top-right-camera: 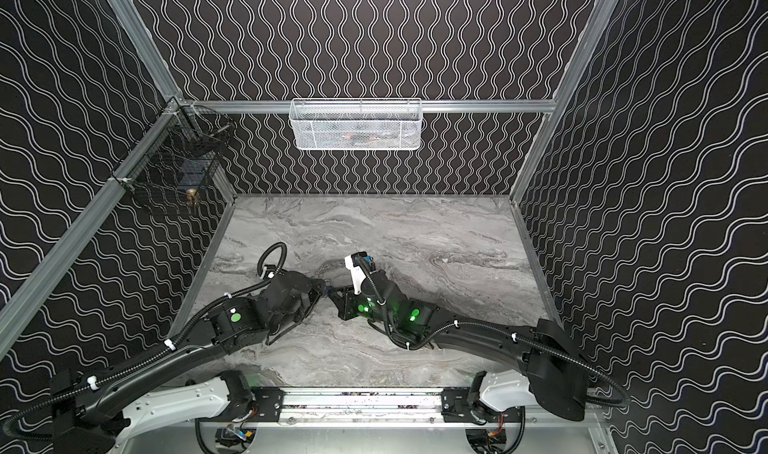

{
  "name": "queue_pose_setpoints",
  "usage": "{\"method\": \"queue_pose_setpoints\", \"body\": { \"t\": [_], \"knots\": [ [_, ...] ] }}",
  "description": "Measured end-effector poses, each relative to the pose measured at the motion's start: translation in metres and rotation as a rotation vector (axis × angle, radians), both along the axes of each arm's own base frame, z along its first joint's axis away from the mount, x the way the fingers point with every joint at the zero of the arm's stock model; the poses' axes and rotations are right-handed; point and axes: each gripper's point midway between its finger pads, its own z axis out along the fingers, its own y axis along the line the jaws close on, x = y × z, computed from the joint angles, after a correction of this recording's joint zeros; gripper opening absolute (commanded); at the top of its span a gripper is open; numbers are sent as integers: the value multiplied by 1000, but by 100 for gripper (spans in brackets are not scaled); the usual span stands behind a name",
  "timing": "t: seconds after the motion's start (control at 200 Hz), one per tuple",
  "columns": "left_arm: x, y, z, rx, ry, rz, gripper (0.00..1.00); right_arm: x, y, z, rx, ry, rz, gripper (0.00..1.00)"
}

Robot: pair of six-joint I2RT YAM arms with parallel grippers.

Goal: Unlock with the key

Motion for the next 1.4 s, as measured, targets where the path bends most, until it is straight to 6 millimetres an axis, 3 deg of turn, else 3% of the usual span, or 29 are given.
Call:
{"method": "queue_pose_setpoints", "body": {
  "t": [0.305,0.606,0.971,1.396],
  "knots": [
    [1,-2,0,3,3,-1,0,3,5,-11,-24,14,1,19],
    [1,-3,1,1,1,-6,0,3,8,-17,-31,21,8,6],
    [0,-3,0,16,2,-23,0,4,13,-15,-40,15,17,3],
    [1,-3,14,2,-36,-31,0,4,2,7,-17,-21,-16,19]
  ]
}}
